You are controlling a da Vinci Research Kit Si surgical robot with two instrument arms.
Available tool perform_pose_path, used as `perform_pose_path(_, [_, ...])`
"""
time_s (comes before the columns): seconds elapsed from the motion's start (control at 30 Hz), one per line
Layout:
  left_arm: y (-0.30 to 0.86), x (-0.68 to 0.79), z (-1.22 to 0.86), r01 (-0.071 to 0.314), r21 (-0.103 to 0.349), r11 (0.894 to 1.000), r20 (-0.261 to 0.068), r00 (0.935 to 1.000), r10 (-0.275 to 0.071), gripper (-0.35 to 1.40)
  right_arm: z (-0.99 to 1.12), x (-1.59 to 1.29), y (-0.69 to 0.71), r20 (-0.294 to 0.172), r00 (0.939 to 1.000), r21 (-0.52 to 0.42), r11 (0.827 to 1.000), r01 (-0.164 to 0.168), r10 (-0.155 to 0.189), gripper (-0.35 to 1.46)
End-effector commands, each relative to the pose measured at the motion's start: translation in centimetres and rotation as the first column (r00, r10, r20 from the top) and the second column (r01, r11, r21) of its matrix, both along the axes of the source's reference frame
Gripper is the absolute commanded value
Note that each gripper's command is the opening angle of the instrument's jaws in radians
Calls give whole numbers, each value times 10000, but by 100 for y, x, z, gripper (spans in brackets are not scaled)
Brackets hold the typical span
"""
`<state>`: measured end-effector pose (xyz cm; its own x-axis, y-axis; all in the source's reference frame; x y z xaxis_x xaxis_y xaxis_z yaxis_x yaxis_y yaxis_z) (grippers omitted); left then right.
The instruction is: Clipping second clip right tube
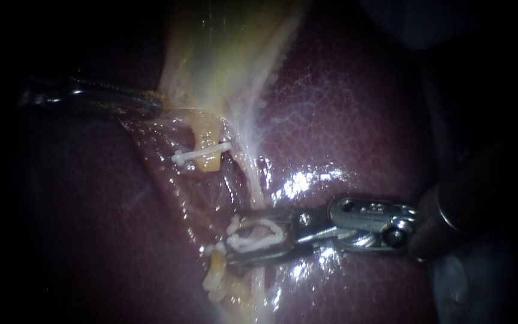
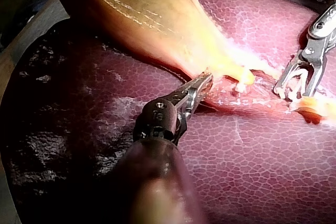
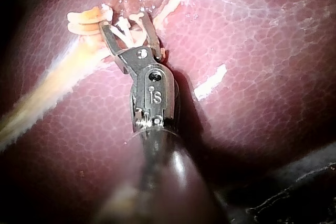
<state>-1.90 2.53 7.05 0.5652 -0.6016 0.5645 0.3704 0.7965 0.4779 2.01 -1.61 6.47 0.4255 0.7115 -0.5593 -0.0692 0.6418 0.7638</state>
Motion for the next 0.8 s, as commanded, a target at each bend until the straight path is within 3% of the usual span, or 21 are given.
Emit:
perform_pose_path(0.03, [0, 0, 0, -4, 2, 10000, 4, 10000, 4, -35, -2, 0, 1, 5, 10000, 10, 10000, 8, -8, 47])
perform_pose_path(0.3, [0, 0, 0, -6, 2, 10000, 5, 10000, 6, -35, -42, 0, 7, -430, 9989, 202, 9996, -193, 201, 48])
perform_pose_path(0.53, [0, 1, 0, -8, 2, 10000, 6, 10000, 8, -35, -78, -22, 23, -513, 9982, 381, 9989, -289, 309, 49])
perform_pose_path(0.67, [0, 0, 1, -8, 0, 10000, 6, 10000, 8, -35, -83, -41, 33, -526, 9982, 461, 9985, -281, 305, 47])
perform_pose_path(0.8, [0, 0, 1, -8, -4, 10000, 4, 10000, 8, -35, -75, -53, 40, -509, 9982, 477, 9984, -302, 326, 47])
